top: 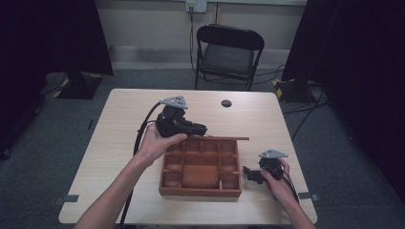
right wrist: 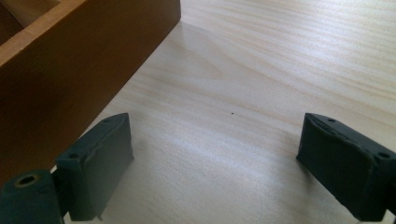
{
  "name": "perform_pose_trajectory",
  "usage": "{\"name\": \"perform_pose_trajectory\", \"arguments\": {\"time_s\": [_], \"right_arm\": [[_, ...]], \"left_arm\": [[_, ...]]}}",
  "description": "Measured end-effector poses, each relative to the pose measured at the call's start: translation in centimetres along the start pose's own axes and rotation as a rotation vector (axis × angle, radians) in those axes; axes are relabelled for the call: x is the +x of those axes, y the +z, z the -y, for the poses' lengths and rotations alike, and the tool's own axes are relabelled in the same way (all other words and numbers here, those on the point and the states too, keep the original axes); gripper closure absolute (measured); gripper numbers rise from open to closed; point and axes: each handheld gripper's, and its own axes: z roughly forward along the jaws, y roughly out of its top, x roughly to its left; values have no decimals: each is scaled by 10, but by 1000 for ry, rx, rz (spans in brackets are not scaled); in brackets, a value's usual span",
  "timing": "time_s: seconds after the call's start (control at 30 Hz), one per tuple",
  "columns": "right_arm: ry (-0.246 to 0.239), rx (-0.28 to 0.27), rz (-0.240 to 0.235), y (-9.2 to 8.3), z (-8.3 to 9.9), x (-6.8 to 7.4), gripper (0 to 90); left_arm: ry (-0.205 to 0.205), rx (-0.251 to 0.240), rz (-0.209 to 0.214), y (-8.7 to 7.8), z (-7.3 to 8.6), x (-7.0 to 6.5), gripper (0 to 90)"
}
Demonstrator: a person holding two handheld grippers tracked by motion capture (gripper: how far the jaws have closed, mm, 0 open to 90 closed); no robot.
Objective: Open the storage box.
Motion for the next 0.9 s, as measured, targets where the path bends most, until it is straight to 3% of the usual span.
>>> {"name": "perform_pose_trajectory", "arguments": {"time_s": [0.9], "right_arm": [[-1, -1, 0, 0, 0, 0, 94]], "left_arm": [[-2, -5, -11, 3, 0, 0, 829]]}}
